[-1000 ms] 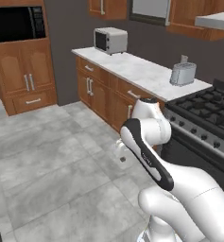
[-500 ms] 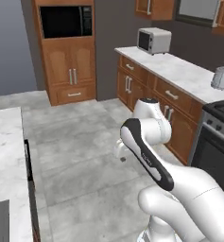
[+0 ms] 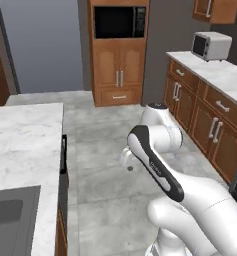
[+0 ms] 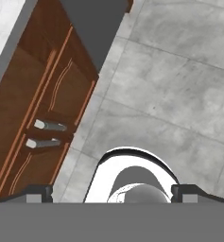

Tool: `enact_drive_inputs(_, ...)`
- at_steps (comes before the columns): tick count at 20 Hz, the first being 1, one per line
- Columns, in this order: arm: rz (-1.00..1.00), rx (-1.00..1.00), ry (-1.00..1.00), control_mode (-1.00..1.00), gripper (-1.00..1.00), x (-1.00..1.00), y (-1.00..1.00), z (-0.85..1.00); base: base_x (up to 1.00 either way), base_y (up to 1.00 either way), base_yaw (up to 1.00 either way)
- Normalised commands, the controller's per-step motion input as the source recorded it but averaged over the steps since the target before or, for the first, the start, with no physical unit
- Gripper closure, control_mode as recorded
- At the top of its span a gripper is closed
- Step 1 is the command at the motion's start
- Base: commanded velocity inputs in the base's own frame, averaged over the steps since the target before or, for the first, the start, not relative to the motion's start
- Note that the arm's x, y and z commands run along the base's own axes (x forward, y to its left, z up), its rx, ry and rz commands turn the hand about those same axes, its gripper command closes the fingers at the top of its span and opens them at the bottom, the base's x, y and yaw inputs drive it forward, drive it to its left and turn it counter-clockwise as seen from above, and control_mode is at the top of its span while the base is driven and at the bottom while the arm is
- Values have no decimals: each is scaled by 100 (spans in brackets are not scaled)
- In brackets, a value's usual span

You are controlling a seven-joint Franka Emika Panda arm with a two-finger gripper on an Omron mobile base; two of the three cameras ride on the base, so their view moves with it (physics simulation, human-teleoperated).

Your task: Four empty soda cans are scattered around the kitchen. Gather all the cans and cluster them next to the stove for recycling.

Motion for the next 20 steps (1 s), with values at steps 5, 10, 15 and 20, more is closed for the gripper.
enact_drive_inputs(5,0,0,0,100,-100,0,0,0,38,3,39)
enact_drive_inputs(10,0,0,0,100,-100,0,0,0,39,0,37)
enact_drive_inputs(15,0,0,0,100,-100,0,0,0,28,1,26)
enact_drive_inputs(20,0,0,0,100,-100,0,0,0,-13,28,28)
